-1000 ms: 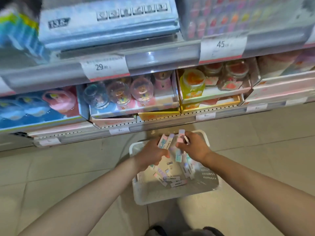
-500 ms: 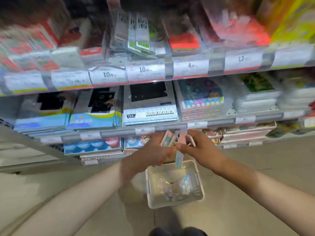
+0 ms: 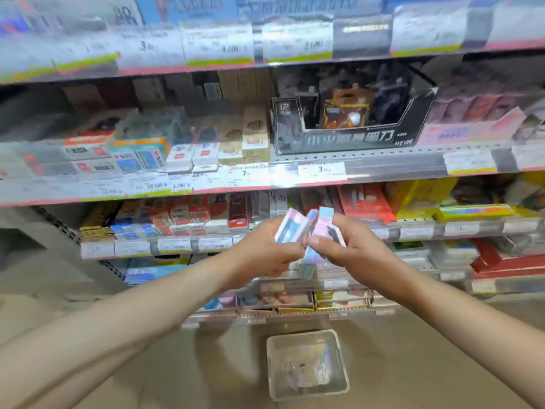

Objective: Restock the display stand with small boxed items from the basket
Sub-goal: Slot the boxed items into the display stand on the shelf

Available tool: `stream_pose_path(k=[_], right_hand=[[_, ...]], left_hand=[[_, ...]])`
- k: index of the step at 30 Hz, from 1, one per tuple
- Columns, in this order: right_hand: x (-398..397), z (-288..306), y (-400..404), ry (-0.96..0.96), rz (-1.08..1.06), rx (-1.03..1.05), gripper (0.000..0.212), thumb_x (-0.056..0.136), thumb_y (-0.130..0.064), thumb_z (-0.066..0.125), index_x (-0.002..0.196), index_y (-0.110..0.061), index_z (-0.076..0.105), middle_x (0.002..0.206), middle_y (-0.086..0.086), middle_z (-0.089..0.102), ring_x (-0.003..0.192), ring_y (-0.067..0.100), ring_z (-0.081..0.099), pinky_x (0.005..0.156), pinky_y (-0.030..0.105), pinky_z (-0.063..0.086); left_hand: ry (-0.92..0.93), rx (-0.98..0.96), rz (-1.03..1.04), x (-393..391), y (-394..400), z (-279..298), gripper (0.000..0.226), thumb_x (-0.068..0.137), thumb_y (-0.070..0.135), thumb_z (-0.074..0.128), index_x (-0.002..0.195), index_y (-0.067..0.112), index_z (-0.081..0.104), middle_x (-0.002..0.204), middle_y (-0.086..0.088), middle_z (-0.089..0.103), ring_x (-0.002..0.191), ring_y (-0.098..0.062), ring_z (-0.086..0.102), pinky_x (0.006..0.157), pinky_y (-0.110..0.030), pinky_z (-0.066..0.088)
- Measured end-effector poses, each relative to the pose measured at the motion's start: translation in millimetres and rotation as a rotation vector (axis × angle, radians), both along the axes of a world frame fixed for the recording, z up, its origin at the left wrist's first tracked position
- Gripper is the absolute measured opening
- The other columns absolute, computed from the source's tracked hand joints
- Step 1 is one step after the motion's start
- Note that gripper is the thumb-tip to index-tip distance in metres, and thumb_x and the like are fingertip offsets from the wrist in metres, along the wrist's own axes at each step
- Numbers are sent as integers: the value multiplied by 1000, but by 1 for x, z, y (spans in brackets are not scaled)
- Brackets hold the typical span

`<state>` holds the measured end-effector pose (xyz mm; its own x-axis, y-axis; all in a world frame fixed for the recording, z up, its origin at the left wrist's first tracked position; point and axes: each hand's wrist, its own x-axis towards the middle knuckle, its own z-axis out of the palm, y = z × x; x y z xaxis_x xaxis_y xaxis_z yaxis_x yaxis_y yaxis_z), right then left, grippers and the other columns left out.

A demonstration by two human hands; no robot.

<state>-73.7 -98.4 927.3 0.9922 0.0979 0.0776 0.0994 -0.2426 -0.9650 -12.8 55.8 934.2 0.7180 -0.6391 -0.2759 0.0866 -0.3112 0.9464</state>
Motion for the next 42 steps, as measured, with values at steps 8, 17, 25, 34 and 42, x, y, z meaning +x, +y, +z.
stream_pose_path(k=[8, 17, 25, 34, 42], right_hand=[[12, 115, 10, -142, 13, -16, 9, 90, -15, 54, 86, -7, 58, 67, -2, 55, 59, 10, 44, 56, 21, 38], [22, 165, 4, -312, -107, 23, 18, 81, -12, 65, 71, 0, 57, 54, -2, 55, 46, 0, 46, 47, 9, 36], [52, 202, -32, -403, -110, -116, 10, 81, -12, 66, 85, -5, 60, 77, 20, 68, 65, 22, 61, 58, 42, 54], [105, 244, -69, -537, -107, -204, 7, 84, -6, 60, 80, -9, 56, 64, -2, 59, 53, 1, 52, 56, 15, 45], [150, 266, -58, -600, -142, -494, 14, 88, -21, 55, 89, -7, 55, 75, -2, 60, 64, 3, 53, 65, 24, 43]], left_hand=[[-212, -28, -35, 7, 25, 108, 25, 79, 8, 71, 65, 21, 54, 44, 10, 45, 39, -8, 32, 38, -15, 26], [-404, -76, -27, 17, 13, 151, 15, 86, 14, 64, 73, 10, 58, 40, 9, 41, 34, -6, 31, 37, -15, 27], [-457, -162, 15, 41, -24, 179, 17, 87, 13, 63, 72, 16, 57, 45, 9, 46, 36, -4, 33, 38, -14, 29], [-1204, 202, 34, 96, -5, 216, 16, 81, 24, 55, 77, 8, 56, 71, -1, 59, 67, -11, 55, 63, -28, 41], [-1674, 603, -129, 131, 24, 256, 31, 83, 28, 49, 111, 17, 57, 113, -3, 66, 83, -34, 66, 64, -39, 51]])
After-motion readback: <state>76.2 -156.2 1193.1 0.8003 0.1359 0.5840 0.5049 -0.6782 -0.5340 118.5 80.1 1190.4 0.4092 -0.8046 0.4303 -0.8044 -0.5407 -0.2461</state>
